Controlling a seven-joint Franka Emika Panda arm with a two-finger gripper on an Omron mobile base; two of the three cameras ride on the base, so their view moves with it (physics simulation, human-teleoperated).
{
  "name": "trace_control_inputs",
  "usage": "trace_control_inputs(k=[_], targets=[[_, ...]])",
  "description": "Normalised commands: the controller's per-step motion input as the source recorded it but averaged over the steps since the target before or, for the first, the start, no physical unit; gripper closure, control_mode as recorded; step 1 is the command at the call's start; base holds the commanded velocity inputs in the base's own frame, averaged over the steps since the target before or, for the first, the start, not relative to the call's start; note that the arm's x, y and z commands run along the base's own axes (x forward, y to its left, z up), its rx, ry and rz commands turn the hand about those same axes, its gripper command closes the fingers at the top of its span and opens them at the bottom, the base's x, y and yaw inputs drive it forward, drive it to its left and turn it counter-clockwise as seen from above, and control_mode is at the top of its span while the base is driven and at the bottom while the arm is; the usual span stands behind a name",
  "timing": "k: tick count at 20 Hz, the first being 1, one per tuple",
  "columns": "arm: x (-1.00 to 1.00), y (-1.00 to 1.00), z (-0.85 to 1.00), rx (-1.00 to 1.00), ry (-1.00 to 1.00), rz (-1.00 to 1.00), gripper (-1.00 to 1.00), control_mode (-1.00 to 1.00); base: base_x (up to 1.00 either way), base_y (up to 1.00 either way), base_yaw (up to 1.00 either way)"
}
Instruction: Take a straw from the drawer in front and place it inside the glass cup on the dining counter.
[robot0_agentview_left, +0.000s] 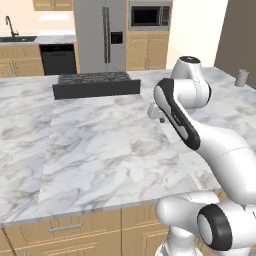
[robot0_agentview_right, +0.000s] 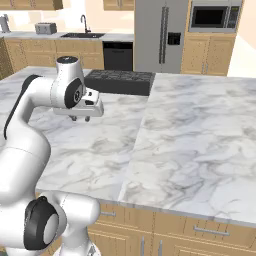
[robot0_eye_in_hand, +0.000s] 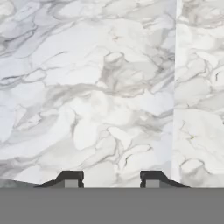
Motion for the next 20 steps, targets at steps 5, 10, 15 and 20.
trace_control_inputs(k=[5,10,15,20], targets=[[-0.08,0.0,0.0,0.0,0.0,0.0,-1.0,1.0,-0.2,0.0,0.0],[0.0,0.0,0.0,0.0,0.0,0.0,-1.0,1.0,-0.95,-0.07,-0.01],[0.0,0.0,0.0,0.0,0.0,0.0,-1.0,1.0,-0.48,-0.34,0.01],[0.0,0.0,0.0,0.0,0.0,0.0,-1.0,1.0,0.01,-0.77,0.19]])
